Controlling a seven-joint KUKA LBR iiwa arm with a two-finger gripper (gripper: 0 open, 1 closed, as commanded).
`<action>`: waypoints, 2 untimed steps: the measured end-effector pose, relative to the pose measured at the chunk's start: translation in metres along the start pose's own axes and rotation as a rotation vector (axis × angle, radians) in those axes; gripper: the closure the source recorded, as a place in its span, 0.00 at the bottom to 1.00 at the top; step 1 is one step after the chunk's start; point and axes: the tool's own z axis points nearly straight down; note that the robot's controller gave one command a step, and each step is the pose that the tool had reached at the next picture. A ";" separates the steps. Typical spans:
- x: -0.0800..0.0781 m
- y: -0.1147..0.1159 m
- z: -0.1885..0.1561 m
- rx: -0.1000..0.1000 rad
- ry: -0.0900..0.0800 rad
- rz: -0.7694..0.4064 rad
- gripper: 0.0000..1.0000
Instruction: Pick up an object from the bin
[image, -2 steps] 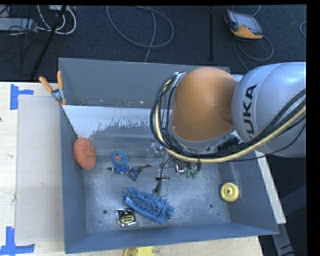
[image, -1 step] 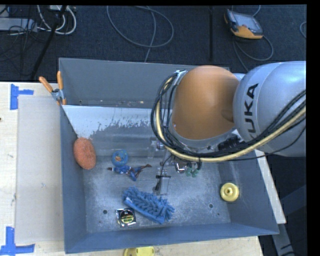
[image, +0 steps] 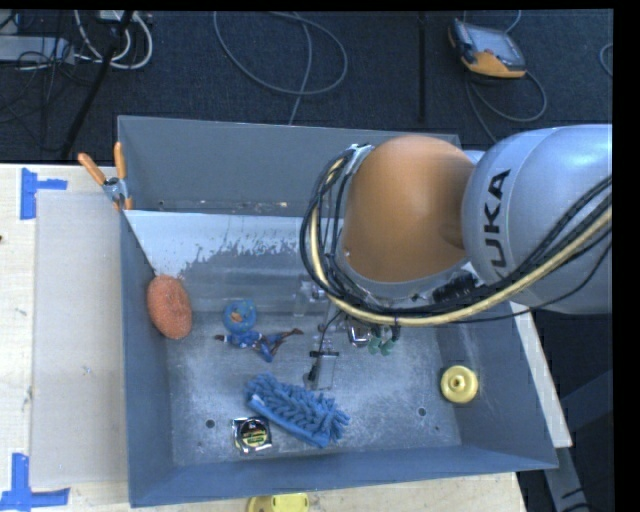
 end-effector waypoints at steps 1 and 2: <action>0.011 0.002 0.071 0.001 0.004 0.114 0.00; 0.030 0.011 0.112 0.003 0.010 0.225 0.00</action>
Offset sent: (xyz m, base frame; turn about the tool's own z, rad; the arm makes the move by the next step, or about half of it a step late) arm -0.0312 0.0132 -0.1144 0.2257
